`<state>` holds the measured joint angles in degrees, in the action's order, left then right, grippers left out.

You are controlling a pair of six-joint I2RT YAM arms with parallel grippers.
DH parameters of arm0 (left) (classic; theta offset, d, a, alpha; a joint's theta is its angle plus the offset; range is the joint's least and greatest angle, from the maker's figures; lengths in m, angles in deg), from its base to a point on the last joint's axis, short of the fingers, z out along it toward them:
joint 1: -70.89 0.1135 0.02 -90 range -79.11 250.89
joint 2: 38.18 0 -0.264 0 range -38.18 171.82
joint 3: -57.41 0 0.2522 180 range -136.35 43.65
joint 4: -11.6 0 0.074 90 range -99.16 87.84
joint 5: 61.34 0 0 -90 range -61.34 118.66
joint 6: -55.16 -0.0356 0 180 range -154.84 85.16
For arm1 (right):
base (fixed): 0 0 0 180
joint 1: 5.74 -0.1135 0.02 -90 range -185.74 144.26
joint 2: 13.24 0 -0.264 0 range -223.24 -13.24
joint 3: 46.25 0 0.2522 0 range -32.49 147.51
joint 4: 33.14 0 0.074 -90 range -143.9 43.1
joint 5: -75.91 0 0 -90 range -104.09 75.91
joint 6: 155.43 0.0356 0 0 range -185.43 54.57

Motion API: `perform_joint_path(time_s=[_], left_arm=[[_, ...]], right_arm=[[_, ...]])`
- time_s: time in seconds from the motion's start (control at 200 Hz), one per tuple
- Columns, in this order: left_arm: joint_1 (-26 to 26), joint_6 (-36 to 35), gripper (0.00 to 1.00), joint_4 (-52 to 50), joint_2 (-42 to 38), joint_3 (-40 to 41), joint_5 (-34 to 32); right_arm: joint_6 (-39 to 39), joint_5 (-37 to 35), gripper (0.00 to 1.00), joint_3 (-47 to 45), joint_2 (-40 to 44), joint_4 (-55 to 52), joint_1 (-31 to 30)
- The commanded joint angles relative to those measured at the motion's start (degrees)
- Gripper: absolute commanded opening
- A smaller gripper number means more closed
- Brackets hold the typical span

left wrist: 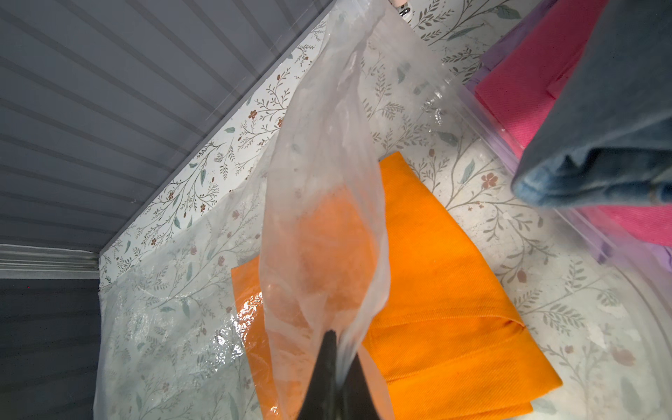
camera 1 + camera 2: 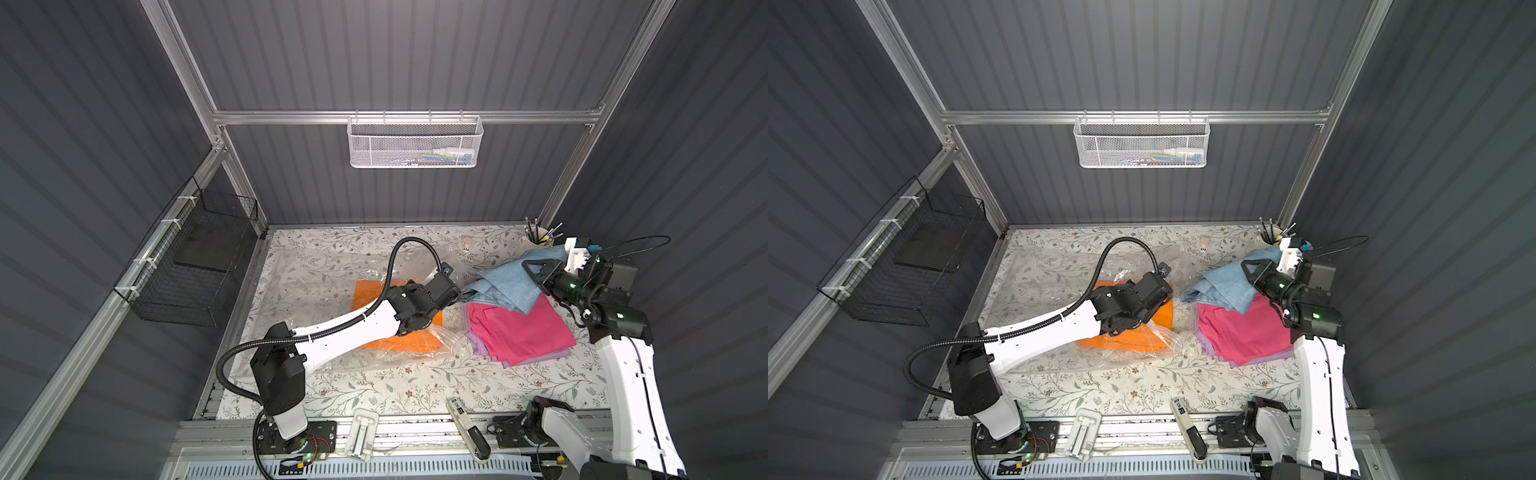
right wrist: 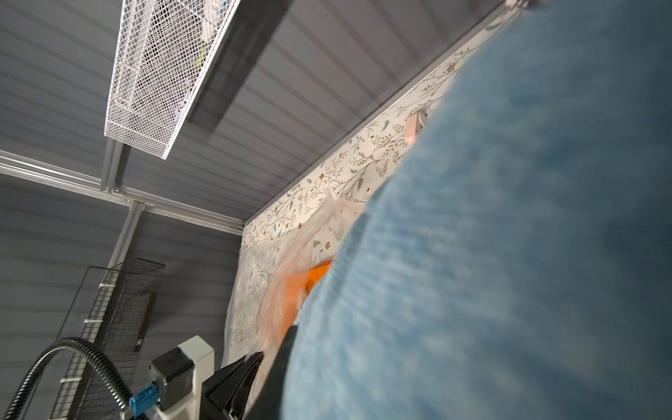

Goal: Take the trousers out of the vacuum bag
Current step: Place the trousers at the center of the board.

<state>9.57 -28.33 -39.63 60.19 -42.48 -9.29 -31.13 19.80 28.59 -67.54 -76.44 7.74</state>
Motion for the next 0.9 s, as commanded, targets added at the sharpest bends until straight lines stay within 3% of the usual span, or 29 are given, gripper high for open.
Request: perform_joint_path(time_s=[0.0,0.195,0.896], left_arm=[[0.8,0.9,0.00,-0.8,-1.7,0.7,-0.5],[0.9,0.8,0.00,-0.8,-1.8,0.5,-0.4],[1.1,1.1,0.00,-1.6,-1.9,0.2,-0.7]], right_arm=[[-6.5,-3.7,0.00,4.8,0.3,3.3,0.3],[-8.5,-7.5,0.00,5.5,-1.5,3.5,0.3],[-4.5,-11.7,0.00,1.6,-7.3,17.5,0.3]])
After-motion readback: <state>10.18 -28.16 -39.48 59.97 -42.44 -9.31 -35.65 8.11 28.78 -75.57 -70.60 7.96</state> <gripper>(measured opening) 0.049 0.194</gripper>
